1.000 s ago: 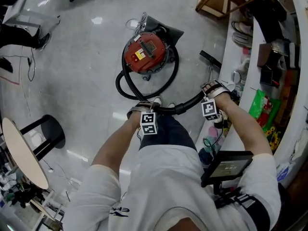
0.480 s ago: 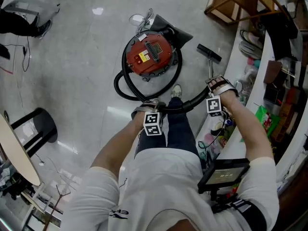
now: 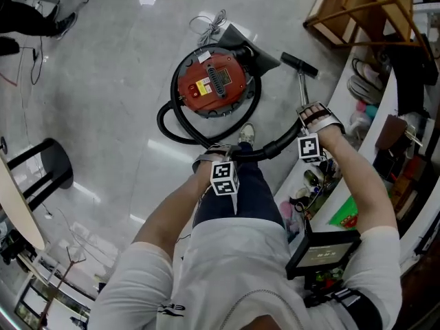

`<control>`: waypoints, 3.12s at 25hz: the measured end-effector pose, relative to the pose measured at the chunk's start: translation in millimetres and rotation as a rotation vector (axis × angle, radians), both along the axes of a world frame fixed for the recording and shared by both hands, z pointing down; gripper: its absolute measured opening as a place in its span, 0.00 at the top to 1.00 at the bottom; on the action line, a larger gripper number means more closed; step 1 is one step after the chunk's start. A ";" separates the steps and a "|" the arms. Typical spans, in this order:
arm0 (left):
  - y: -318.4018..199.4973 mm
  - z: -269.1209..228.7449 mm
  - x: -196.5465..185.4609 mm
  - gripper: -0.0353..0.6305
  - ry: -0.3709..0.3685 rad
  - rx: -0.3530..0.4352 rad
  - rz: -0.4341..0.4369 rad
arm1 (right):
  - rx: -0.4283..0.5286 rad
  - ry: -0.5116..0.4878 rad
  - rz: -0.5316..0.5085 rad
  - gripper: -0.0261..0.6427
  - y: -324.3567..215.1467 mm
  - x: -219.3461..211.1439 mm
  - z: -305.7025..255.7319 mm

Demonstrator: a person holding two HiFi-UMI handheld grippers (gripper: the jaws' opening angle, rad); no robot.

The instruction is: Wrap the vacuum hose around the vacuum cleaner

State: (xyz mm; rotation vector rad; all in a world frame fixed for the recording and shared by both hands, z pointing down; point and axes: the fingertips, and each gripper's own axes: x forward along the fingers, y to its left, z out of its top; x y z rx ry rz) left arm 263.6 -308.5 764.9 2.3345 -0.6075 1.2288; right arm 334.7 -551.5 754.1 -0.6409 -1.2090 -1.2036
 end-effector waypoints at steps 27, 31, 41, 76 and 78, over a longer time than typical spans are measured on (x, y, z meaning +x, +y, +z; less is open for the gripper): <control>-52.0 58.4 16.0 0.81 -0.054 -0.038 -0.117 | -0.057 -0.193 -0.088 0.72 -48.4 -53.6 29.4; -51.1 53.6 15.5 0.82 -0.049 -0.031 -0.120 | -0.059 -0.246 -0.025 0.72 -50.9 -55.3 29.5; -55.0 45.3 13.5 0.82 -0.073 -0.021 -0.082 | -0.014 -0.098 0.104 0.69 -65.6 -13.0 27.6; -32.4 54.0 18.3 0.83 -0.165 -0.090 0.016 | -1.071 -0.378 2.524 0.56 -3.9 47.5 36.6; -30.9 55.1 19.3 0.83 -0.168 -0.091 0.025 | -1.056 -0.369 2.518 0.56 -3.7 47.3 36.2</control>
